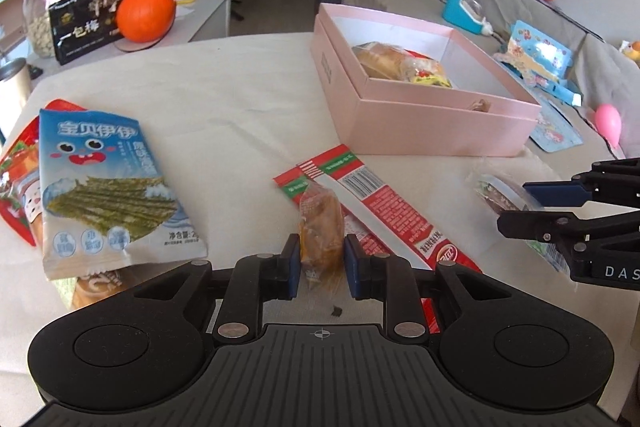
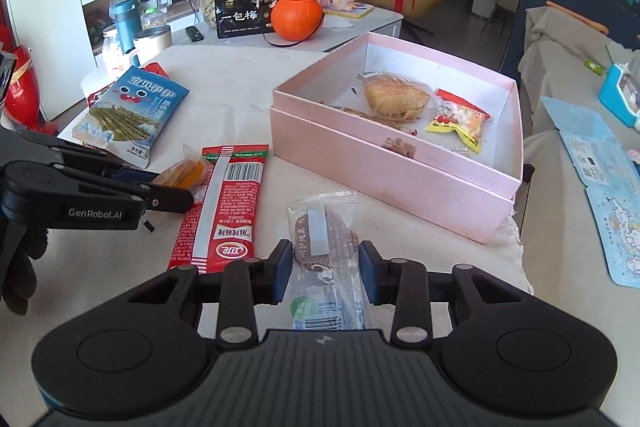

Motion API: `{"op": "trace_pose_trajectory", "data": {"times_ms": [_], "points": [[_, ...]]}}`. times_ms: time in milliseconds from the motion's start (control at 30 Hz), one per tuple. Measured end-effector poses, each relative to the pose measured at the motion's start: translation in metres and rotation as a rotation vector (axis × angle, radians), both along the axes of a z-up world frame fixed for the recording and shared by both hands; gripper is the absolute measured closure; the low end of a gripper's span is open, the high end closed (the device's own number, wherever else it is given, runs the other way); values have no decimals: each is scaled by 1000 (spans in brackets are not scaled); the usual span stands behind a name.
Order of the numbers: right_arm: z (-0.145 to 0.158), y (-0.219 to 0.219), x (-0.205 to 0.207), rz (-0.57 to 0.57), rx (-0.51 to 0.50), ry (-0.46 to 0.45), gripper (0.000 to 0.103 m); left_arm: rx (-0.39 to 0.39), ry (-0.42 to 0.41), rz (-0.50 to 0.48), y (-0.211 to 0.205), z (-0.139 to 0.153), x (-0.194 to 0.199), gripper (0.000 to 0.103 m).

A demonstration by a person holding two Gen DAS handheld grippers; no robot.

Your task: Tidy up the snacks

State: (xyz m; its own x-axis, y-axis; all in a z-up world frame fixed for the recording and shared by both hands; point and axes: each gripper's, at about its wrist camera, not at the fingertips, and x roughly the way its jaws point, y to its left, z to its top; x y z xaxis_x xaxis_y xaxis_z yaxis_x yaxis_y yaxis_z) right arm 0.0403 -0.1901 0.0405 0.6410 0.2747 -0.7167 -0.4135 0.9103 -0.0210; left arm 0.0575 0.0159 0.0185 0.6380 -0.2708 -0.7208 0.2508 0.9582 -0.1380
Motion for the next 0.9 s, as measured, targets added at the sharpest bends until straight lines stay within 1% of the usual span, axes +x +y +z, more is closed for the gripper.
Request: {"op": "trace_pose_trajectory", "data": {"times_ms": [67,133,233,300,367,400,467,500,567,600,633,667,700,733,767,800,833,867,900], "points": [[-2,-5,-2,-9,5,7,67,45,-19,-56,-6,-1,-5,78],[-2,-10,-4,-15,-2,4,67,68,-39,-81,-10,-1,-13,80],[2,-15,-5,-24,1,4,67,24,-67,-80,-9,6,-23,80],[9,-18,-6,-32,14,1,67,2,-113,-79,-10,20,-29,80],[19,-24,-8,-35,44,-11,67,-4,-176,-84,-13,39,-34,81],[25,-26,-8,-35,59,-22,67,-23,-197,-86,-13,48,-36,81],[43,-31,-9,-43,82,-57,67,-101,-238,-108,-12,71,-33,81],[54,-33,-8,-46,91,-82,67,-137,-274,-122,-13,86,-29,81],[80,-37,0,-63,108,-147,67,-195,-360,-142,-17,116,-14,80],[97,-38,9,-82,122,-181,67,-234,-388,-153,-21,128,1,80],[111,-39,21,-98,137,-204,67,-271,-391,-166,-24,136,17,79],[123,-39,33,-114,150,-219,67,-309,-372,-192,-31,140,44,78],[138,-39,51,-139,165,-235,64,-322,-329,-206,-37,138,69,75],[147,-39,67,-161,175,-246,55,-323,-260,-194,-43,129,93,73],[153,-39,82,-184,177,-240,48,-306,-203,-154,-47,120,110,75],[156,-40,97,-208,172,-223,40,-279,-177,-101,-46,110,117,76],[156,-41,105,-236,166,-210,41,-267,-178,-68,-43,103,116,76],[155,-43,108,-256,164,-200,41,-278,-183,-62,-35,97,110,76],[150,-47,106,-252,171,-190,41,-292,-183,-62,-26,92,101,76]]}}
